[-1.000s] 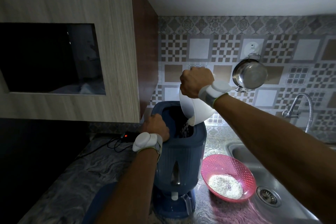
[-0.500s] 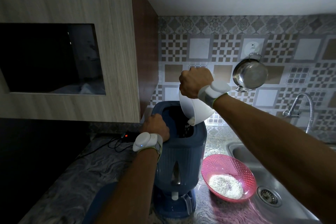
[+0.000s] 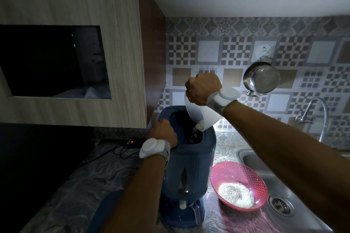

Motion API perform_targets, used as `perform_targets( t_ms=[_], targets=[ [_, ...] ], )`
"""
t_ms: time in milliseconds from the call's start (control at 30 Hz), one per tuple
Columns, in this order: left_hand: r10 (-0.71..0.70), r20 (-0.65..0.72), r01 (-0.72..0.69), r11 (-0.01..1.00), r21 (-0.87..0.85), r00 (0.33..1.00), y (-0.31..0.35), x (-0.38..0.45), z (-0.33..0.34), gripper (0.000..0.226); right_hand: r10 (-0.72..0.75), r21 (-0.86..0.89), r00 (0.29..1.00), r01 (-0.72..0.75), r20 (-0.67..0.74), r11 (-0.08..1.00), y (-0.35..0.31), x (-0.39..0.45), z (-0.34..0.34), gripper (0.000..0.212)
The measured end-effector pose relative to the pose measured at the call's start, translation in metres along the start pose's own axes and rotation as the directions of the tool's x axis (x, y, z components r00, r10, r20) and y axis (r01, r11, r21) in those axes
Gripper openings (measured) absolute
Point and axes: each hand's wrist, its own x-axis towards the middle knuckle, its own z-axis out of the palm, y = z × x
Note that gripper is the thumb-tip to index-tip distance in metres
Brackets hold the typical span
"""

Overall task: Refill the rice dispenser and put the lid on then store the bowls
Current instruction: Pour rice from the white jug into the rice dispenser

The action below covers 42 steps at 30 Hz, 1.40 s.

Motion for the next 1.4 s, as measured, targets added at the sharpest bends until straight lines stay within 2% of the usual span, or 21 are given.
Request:
perform_targets(
  t_ms=[267, 667, 900, 1067, 1167, 1267, 1400],
  targets=[
    [0.013, 0.006, -0.013, 1.000, 0.018, 1.000, 0.000, 0.001, 0.001, 0.026, -0.068, -0.007, 0.996, 0.068, -0.055, 0.998, -0.001, -0.008, 0.002, 0.038],
    [-0.001, -0.001, 0.001, 0.999, 0.039, 1.000, -0.001, 0.003, 0.004, 0.024, -0.209, 0.005, 0.975, 0.210, -0.079, 0.978, -0.004, -0.015, 0.005, 0.039],
    [-0.015, -0.042, 0.017, 0.999, 0.037, 0.999, -0.001, 0.002, 0.006, 0.024, -0.405, -0.051, 0.911, 0.402, -0.073, 0.914, -0.015, -0.022, 0.014, 0.042],
    [-0.018, -0.036, 0.018, 1.000, 0.001, 0.999, -0.001, 0.003, 0.006, 0.011, -0.547, -0.081, 0.837, 0.544, -0.017, 0.835, -0.023, -0.029, 0.023, 0.042],
    [-0.009, -0.050, 0.008, 1.000, -0.015, 0.999, -0.003, 0.004, 0.007, 0.027, -0.557, -0.100, 0.831, 0.554, 0.002, 0.826, -0.024, -0.030, 0.023, 0.040],
    [0.002, -0.057, -0.003, 1.000, -0.022, 0.998, -0.003, 0.004, 0.007, 0.020, -0.555, -0.104, 0.832, 0.553, 0.012, 0.827, -0.021, -0.030, 0.020, 0.034],
    [-0.009, -0.051, 0.009, 1.000, -0.013, 0.999, -0.002, 0.003, 0.005, 0.010, -0.488, -0.083, 0.873, 0.487, 0.011, 0.869, -0.026, -0.028, 0.019, 0.024]
  ],
)
